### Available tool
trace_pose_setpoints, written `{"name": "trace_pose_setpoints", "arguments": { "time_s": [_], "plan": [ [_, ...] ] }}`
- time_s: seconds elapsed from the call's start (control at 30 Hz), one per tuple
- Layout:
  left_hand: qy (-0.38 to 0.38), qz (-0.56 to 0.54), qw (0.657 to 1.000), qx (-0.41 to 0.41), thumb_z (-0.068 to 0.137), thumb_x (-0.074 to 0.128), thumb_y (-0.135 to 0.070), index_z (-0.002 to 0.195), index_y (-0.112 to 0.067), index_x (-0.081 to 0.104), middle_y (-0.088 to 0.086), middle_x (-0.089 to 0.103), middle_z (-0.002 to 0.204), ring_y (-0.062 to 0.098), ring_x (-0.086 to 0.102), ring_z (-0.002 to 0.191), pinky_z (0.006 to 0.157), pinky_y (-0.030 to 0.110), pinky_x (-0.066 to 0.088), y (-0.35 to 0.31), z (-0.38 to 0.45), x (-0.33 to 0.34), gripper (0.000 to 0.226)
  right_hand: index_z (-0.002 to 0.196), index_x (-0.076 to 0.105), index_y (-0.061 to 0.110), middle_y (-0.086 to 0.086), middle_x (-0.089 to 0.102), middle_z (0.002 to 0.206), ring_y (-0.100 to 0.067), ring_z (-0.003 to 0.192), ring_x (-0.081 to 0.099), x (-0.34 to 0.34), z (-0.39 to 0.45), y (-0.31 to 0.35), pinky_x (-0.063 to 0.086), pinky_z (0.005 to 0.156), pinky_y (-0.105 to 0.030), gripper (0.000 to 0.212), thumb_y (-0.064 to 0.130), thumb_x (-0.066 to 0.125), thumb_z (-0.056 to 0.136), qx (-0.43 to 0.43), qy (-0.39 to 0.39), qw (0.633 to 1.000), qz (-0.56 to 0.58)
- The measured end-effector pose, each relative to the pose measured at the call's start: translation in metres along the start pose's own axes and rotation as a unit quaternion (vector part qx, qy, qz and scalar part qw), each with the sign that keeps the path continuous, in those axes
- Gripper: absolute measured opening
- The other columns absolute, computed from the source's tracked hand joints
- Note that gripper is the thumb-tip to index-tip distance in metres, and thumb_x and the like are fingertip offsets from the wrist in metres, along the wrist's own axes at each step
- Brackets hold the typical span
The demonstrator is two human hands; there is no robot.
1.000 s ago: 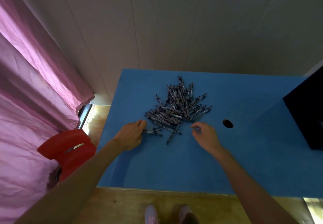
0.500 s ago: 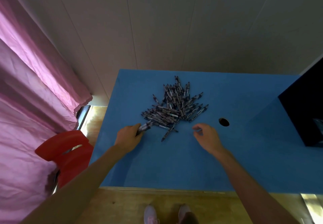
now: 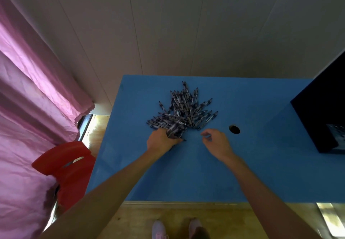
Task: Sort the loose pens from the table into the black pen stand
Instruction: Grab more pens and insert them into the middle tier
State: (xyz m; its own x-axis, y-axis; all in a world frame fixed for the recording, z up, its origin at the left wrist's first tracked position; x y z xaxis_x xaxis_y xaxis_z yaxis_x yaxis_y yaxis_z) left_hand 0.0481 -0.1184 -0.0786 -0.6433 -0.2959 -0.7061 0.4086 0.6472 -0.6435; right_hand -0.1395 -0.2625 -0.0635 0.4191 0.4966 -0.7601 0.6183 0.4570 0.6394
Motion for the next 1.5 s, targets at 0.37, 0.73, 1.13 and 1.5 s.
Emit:
{"name": "trace_pose_setpoints", "arguments": {
  "time_s": [0.37,0.73,1.13,1.5],
  "plan": [
    [0.019,0.23,0.962,0.146,0.078,0.062,-0.036,0.08,-0.023,0.053,-0.005,0.058,0.075,0.018,0.059,0.071,0.056,0.026,0.043,0.0,-0.005,-0.002,0.015,0.114,0.069,0.014,0.0,0.067,0.116,-0.009,0.093,0.058,-0.006,-0.005,-0.01,0.047,0.088,-0.024,0.019,0.012,0.06,0.097,-0.003,0.0,1.0,-0.017],
    [-0.016,0.319,0.921,0.222,0.087,0.052,-0.011,0.118,-0.018,0.046,0.006,0.061,0.098,0.022,0.044,0.073,0.067,0.033,0.03,0.024,-0.008,-0.018,0.032,0.115,0.068,0.014,0.0,0.066,0.118,-0.009,0.095,0.058,-0.004,-0.005,-0.013,0.047,0.089,-0.024,0.02,0.014,0.06,0.097,-0.002,0.001,1.0,-0.02],
    [-0.004,0.342,0.903,0.259,0.099,0.05,-0.012,0.155,-0.019,0.028,0.006,0.054,0.142,0.028,0.061,0.109,0.089,0.035,0.041,0.029,0.005,-0.008,0.061,0.114,0.069,0.014,-0.001,0.067,0.118,-0.009,0.094,0.059,0.006,-0.001,-0.009,0.046,0.087,-0.021,0.019,0.013,0.06,0.097,-0.004,0.014,1.0,-0.019],
    [0.014,0.38,0.872,0.309,0.097,0.051,-0.009,0.139,-0.016,0.042,0.007,0.043,0.136,0.026,0.057,0.082,0.075,0.033,0.037,0.012,0.011,-0.014,0.043,0.112,0.069,0.014,0.0,0.066,0.116,-0.009,0.094,0.059,0.008,-0.003,-0.004,0.045,0.085,-0.019,0.018,0.011,0.06,0.097,-0.007,0.008,1.0,-0.008]
  ]
}}
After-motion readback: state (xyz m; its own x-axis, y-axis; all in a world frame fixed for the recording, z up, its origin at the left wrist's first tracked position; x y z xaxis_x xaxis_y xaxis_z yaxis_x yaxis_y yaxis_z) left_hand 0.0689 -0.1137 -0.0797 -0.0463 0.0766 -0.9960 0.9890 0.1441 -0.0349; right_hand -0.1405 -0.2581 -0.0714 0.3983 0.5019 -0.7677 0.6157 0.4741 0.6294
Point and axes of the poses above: each hand's wrist, its own z-axis towards the middle knuckle, its own x-axis out of the palm, y = z × x, the point moved 5 cm from there along z, towards the middle knuckle
